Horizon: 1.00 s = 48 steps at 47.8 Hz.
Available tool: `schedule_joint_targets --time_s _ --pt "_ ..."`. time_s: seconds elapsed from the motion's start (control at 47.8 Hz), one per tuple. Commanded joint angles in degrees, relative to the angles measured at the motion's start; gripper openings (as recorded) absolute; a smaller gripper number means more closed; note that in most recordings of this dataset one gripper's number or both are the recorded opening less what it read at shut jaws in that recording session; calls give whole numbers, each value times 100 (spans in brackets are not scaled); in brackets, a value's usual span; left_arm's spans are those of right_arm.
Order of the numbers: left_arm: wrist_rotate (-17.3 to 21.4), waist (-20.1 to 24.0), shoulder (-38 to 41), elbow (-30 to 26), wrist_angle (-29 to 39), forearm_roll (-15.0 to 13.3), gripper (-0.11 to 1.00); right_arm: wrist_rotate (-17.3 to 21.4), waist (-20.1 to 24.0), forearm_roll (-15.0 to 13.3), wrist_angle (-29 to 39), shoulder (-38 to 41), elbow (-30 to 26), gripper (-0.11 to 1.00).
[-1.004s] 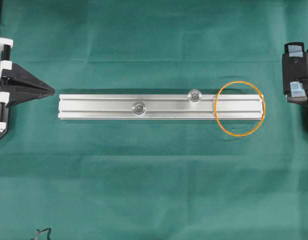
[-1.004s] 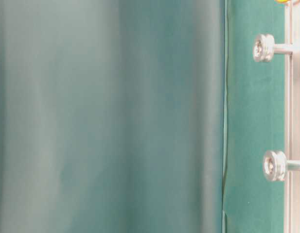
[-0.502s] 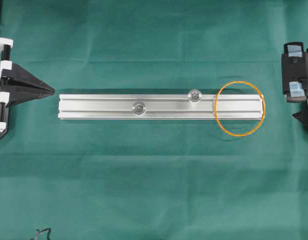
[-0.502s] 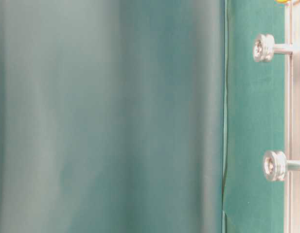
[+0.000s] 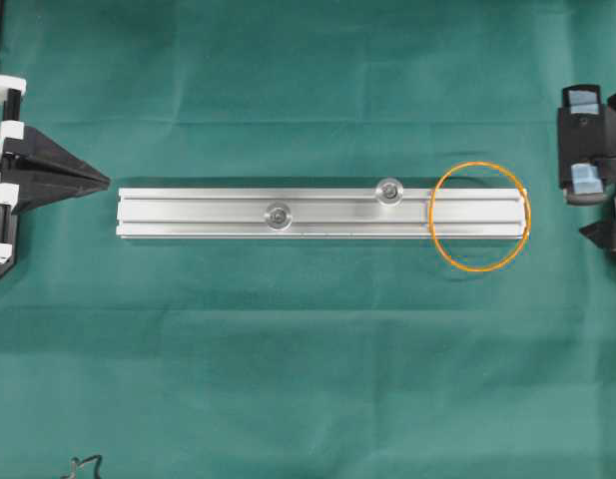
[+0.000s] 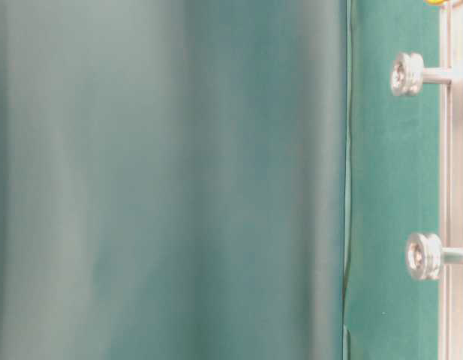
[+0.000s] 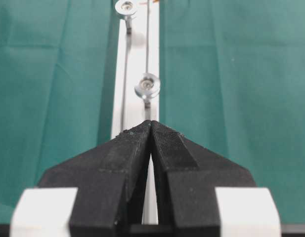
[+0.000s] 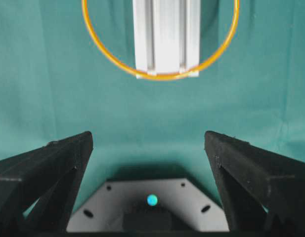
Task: Hook the rubber onto the shaft.
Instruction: 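Open the right gripper and lower it over the band's edge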
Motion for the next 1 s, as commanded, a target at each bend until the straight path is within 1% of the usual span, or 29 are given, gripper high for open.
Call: schedule_joint_targets --time_s 0.0,0.335,0.523,0.983 --pt "0 9 44 -202 -35 9 0 9 -9 0 -193 132 -202 99" --pt "0 9 53 -202 -26 9 0 -18 0 9 -826 853 -606 99" --pt "0 9 88 -202 -26 9 0 -18 0 9 -879 1213 -817 99" --pt "0 0 105 -202 -26 9 0 -18 0 9 -879 1266 -870 99"
